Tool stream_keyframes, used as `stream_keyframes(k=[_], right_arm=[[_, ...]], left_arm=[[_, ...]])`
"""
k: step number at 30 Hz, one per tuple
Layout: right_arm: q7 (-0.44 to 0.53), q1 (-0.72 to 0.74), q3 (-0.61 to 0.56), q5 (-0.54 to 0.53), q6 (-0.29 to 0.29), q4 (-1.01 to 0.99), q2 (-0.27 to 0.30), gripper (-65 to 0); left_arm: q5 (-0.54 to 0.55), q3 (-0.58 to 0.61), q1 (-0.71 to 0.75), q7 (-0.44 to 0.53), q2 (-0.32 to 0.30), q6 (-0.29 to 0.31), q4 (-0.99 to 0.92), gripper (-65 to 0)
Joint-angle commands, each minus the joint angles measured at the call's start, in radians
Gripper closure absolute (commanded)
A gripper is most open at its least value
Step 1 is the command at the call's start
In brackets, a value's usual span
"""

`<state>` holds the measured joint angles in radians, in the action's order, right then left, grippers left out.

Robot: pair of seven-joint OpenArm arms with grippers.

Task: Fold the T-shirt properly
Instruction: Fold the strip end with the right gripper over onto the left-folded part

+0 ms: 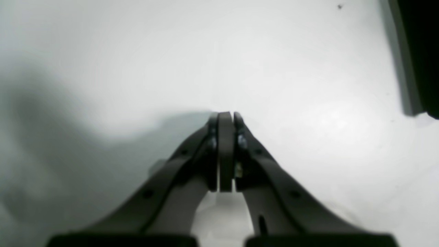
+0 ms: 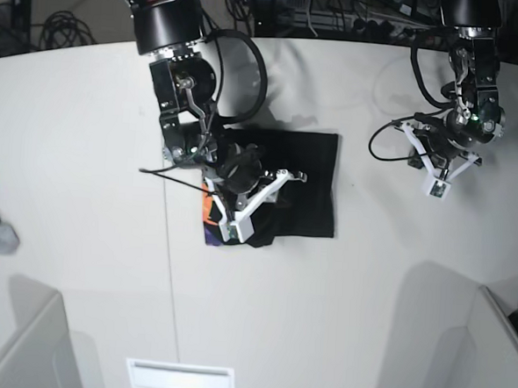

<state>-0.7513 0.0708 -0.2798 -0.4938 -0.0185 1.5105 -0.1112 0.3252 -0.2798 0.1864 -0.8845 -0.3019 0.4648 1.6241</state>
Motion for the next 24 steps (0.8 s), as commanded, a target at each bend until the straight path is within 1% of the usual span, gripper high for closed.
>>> stream_keyframes(k=[1, 2, 3, 4, 6, 13, 19, 24], right_arm=[[0.017, 0.019, -0.003, -0.015, 0.007, 0.015, -0.009, -22.5], [0.017, 0.019, -0.003, -0.015, 0.007, 0.015, -0.009, -26.7], [0.017, 0.019, -0.003, -0.015, 0.007, 0.015, -0.009, -29.4], [0.017, 0.019, -0.003, -0.015, 0.007, 0.015, -0.009, -30.3], [0.017, 0.019, -0.008, -0.015, 0.007, 0.015, -0.009, -30.6], [0.019, 0.025, -0.123, -0.015, 0.007, 0.015, -0.009, -31.1], [0.019, 0.048, -0.178, -0.015, 0.007, 0.017, -0.009, -30.8], [0.019, 0.082, -0.275, -0.013, 0.007, -0.012, -0.025, -30.8]], left_arm=[[0.009, -0.005, -0.008, 0.012, -0.010, 0.005, 0.017, 0.0], [0.009, -0.005, -0.008, 0.012, -0.010, 0.005, 0.017, 0.0], [0.009, -0.005, -0.008, 0.012, -0.010, 0.005, 0.017, 0.0], [0.009, -0.005, -0.008, 0.012, -0.010, 0.005, 0.017, 0.0], [0.009, -0.005, -0.008, 0.012, -0.010, 0.005, 0.017, 0.0], [0.001, -0.005, -0.008, 0.012, -0.010, 0.005, 0.017, 0.0], [0.001, -0.006, -0.008, 0.012, -0.010, 0.005, 0.017, 0.0], [0.001, -0.006, -0.009, 0.012, -0.010, 0.005, 0.017, 0.0]])
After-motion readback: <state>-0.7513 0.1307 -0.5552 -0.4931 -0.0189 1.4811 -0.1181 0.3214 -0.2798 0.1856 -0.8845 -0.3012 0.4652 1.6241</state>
